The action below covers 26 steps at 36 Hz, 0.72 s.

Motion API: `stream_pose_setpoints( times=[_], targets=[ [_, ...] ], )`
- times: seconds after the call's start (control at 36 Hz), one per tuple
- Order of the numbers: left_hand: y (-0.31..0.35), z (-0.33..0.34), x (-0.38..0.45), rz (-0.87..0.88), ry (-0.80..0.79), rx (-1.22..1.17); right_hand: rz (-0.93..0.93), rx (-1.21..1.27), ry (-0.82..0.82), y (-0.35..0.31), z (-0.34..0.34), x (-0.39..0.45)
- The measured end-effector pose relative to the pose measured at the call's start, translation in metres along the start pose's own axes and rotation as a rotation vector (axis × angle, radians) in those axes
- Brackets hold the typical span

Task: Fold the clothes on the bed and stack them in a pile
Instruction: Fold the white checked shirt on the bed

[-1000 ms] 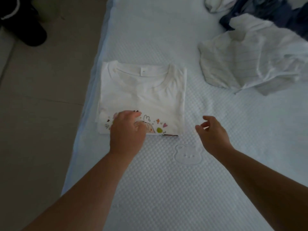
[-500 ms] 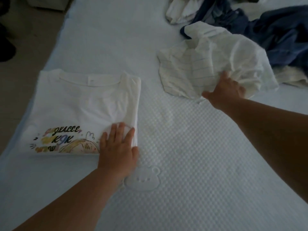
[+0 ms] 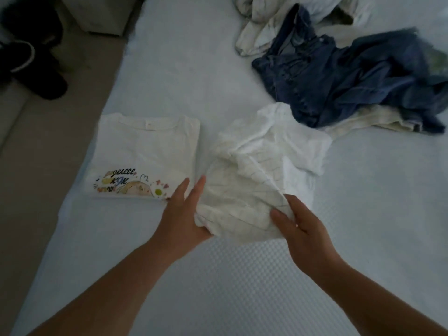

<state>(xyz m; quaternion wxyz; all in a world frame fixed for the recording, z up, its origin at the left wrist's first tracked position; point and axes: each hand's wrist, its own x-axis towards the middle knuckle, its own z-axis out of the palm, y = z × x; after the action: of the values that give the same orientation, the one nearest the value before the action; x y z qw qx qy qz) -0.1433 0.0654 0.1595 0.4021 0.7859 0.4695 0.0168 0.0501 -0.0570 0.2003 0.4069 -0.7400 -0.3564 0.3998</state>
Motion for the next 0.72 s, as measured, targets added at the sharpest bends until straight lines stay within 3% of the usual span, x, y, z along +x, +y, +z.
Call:
stream_pose_setpoints(
  times=[0.11, 0.31, 0.36, 0.47, 0.58, 0.72],
  targets=[
    [0.057, -0.012, -0.065, 0.099, 0.227, -0.083, 0.104, 0.101, -0.077, -0.025, -0.038, -0.058],
    [0.155, -0.072, -0.127, 0.05, 0.29, -0.376, 0.219, -0.198, 0.026, -0.078, -0.077, -0.134],
    [0.182, -0.089, -0.14, 0.102, 0.277, -0.359, 0.113, -0.285, 0.045, -0.11, -0.075, -0.158],
    [0.231, -0.111, -0.171, 0.269, 0.177, -0.279, -0.28, -0.419, 0.057, -0.167, -0.065, -0.188],
    [0.255, -0.124, -0.196, 0.422, 0.103, -0.229, -0.2, -0.23, 0.127, -0.2, -0.071, -0.196],
    [0.242, -0.138, -0.215, 0.335, 0.006, -0.176, -0.231, -0.069, 0.238, -0.213, -0.096, -0.219]
  ],
)
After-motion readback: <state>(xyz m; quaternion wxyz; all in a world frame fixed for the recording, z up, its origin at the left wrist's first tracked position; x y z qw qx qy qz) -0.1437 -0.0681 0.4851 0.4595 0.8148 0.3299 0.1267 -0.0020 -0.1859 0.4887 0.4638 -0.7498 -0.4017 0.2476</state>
